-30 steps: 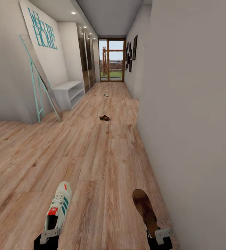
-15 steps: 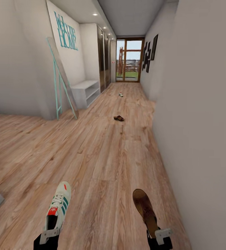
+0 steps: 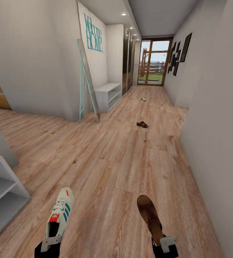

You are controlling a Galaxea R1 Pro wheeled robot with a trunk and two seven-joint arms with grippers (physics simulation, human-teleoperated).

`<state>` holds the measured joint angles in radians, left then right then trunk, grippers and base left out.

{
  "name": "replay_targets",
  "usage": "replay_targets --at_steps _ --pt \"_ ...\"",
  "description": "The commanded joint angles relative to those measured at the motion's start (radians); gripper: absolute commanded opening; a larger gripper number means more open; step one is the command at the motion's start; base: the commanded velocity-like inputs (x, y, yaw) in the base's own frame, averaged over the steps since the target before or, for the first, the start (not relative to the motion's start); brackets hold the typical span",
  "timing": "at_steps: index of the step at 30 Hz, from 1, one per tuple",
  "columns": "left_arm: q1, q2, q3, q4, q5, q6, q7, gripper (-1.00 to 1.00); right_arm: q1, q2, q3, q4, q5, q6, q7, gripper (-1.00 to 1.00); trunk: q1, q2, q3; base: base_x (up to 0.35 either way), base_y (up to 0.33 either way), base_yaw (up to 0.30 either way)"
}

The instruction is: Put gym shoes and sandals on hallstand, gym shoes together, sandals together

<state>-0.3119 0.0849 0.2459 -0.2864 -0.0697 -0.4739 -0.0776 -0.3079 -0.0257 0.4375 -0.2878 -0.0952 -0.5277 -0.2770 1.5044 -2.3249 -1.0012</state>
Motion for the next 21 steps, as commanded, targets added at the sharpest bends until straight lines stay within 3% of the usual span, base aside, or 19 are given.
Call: replay_targets --at_steps 1,10,15,18,19,21 --pt "-0.001 -0.001 0.009 0.001 -0.007 -0.003 -0.007 -1.0 0.0 -0.001 0.008 -0.001 -0.009 -0.003 -0.004 -1.0 0.0 0.0 -0.001 0.057 0.07 0.279" --pt "-0.001 0.0 0.009 0.002 -0.008 -0.003 0.004 -1.0 0.0 -0.004 0.007 -0.002 -0.01 -0.004 -0.004 -1.0 0.0 0.0 -0.001 0.015 0.018 0.279" --pt "-0.001 -0.001 0.008 0.004 -0.009 -0.006 0.073 -1.0 -0.001 -0.009 0.006 -0.003 -0.022 -0.01 -0.004 -1.0 0.0 0.0 -0.001 0.001 0.002 0.279" --pt "-0.001 -0.001 0.007 0.023 -0.012 -0.03 0.105 -1.0 0.0 -0.011 0.005 -0.004 -0.057 -0.016 -0.004 -1.0 0.0 0.0 -0.001 0.0 0.0 0.279" --pt "-0.001 -0.002 0.004 0.051 -0.016 -0.064 0.115 -1.0 0.0 -0.012 0.003 -0.003 -0.095 -0.017 -0.004 -1.0 0.0 0.0 -0.001 0.0 0.0 0.279" --pt "-0.001 -0.002 0.003 0.061 -0.017 -0.077 0.118 -1.0 0.0 -0.012 0.004 -0.003 -0.109 -0.018 -0.004 -1.0 0.0 0.0 -0.001 0.0 0.0 0.279"
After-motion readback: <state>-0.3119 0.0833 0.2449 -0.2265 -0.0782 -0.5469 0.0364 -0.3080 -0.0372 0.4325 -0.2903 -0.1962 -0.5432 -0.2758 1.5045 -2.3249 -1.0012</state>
